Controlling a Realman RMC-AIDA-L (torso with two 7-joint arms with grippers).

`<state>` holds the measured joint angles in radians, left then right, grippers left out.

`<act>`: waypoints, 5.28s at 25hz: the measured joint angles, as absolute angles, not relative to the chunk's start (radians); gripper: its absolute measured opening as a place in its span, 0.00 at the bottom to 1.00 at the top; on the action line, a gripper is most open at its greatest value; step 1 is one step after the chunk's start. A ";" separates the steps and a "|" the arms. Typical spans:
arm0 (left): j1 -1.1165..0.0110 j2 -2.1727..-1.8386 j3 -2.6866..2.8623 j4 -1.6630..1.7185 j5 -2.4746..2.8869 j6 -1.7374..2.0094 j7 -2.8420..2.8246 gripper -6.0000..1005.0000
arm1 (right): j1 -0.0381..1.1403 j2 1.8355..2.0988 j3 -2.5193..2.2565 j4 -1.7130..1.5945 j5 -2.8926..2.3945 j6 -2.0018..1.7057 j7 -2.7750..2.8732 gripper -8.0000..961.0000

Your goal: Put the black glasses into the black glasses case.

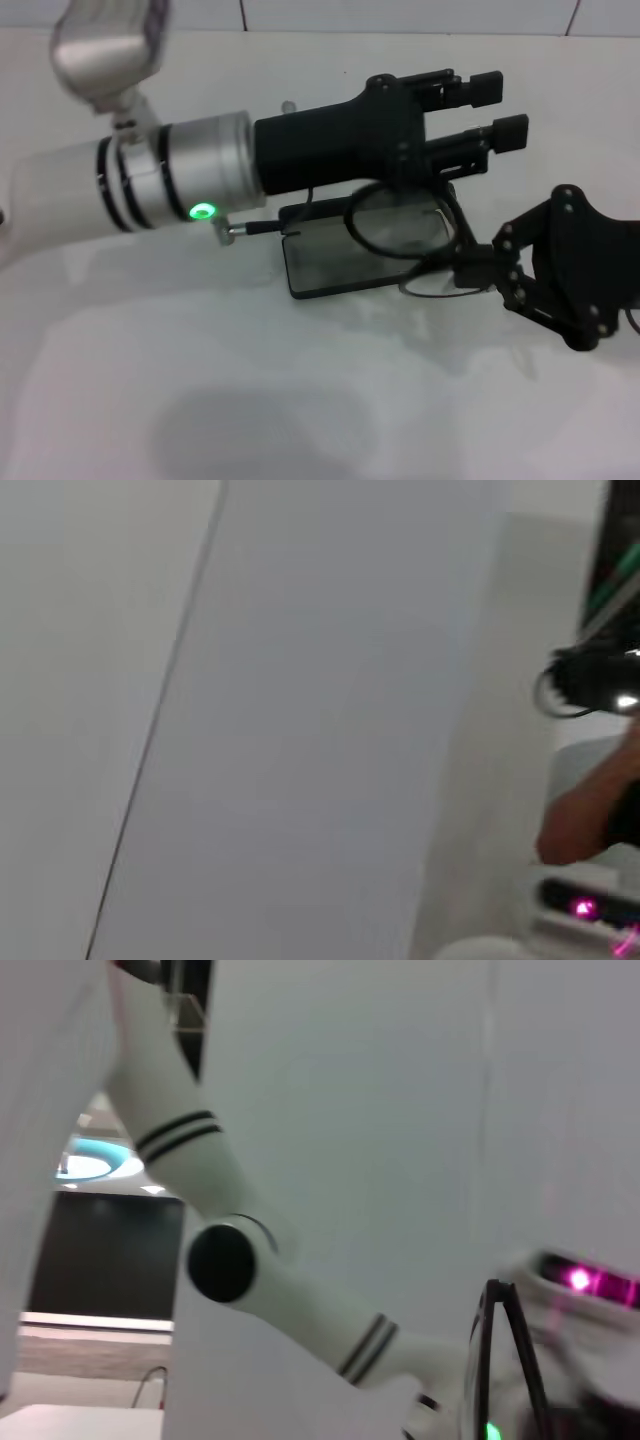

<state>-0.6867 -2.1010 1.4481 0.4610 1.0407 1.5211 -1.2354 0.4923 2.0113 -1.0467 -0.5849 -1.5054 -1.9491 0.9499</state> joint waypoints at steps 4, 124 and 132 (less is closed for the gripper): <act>-0.657 -2.099 1.448 0.464 1.022 1.565 -1.166 0.57 | 0.494 2.011 -1.046 -0.590 -1.527 -1.899 1.009 0.04; -0.601 -2.094 1.208 0.328 0.932 1.437 -0.994 0.57 | 0.540 2.023 -1.678 -1.327 -2.249 -1.229 1.350 0.16; -0.601 -2.093 1.209 0.324 0.936 1.436 -1.006 0.57 | 0.511 2.019 -1.521 -1.361 -2.138 -1.379 1.335 0.24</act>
